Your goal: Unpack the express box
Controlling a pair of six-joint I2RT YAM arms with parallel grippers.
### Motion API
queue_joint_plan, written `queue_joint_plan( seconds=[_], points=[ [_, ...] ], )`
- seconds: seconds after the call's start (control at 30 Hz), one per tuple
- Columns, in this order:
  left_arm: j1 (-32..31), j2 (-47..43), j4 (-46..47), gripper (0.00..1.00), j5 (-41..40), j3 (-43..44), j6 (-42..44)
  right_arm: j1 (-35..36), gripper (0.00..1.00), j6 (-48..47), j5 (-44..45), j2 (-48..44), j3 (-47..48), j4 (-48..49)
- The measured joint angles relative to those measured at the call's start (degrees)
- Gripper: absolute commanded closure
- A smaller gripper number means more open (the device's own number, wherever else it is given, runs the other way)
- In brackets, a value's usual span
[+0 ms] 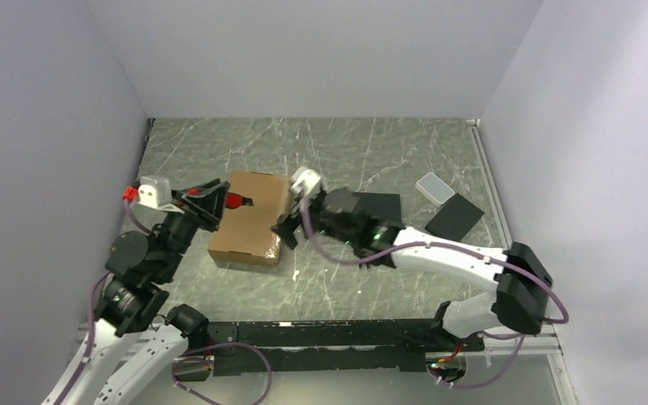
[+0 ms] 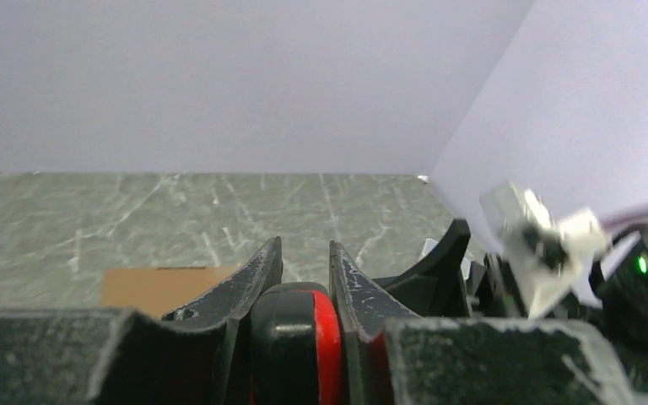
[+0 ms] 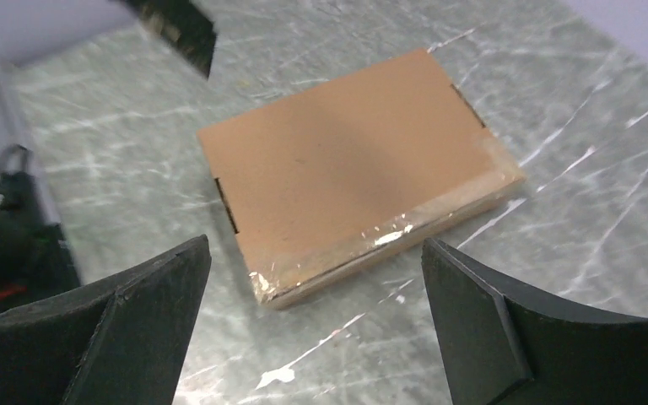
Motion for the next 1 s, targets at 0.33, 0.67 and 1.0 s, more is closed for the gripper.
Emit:
queue_joint_plan(
  seconds=[0.33,0.67,1.0],
  points=[
    [0.0,8.3,22.9,1.00,14.2,-4.8,-3.1,-18.0,0.00,22.8,-36.3,-5.8,4.0,-0.8],
    [0.0,11.1,30.3,1.00,23.4,-4.4,-4.6,-24.6,0.02,32.1,-55.0,-3.1,10.0,2.3],
    [0.0,16.1,28.5,1.00,31.3,2.1,-5.5,-25.6,0.18,34.6,-66.4,3.7,15.8,3.6]
  ],
)
